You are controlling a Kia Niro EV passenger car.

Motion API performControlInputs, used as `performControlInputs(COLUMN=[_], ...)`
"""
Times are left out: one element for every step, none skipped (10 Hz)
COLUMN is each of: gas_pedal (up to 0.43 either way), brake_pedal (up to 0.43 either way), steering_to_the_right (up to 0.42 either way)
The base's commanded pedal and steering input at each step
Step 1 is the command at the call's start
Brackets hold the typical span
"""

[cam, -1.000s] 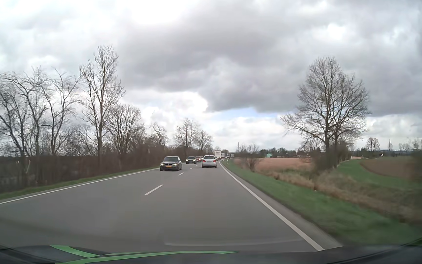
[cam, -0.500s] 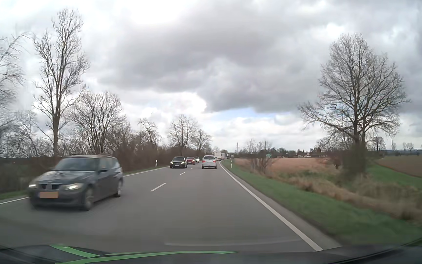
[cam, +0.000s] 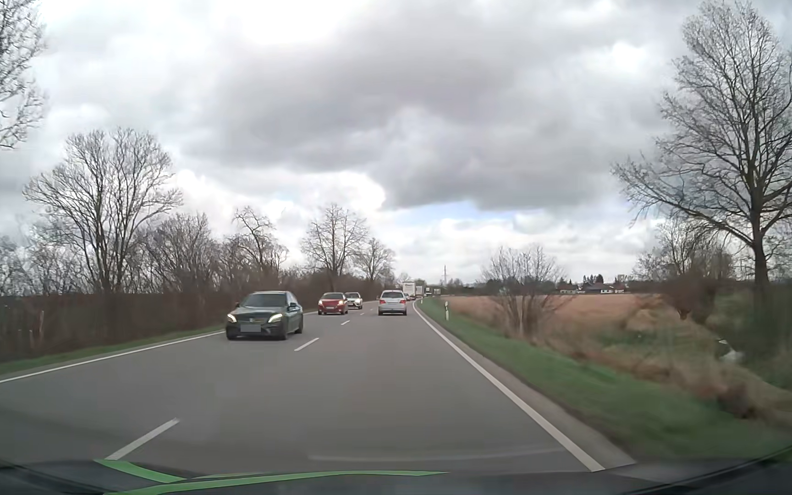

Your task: Follow the waypoints while adhering to traffic rules and regulations

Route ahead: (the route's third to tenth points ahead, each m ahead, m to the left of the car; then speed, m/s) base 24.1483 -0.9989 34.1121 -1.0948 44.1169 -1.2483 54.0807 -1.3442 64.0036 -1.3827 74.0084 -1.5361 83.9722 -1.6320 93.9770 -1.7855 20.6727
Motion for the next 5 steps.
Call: performControlInputs(gas_pedal=[0.130,0.130,0.138,0.138,0.150], brake_pedal=[0.000,0.000,0.000,0.000,0.000], steering_to_the_right=[0.001,0.001,0.001,0.001,0.001])
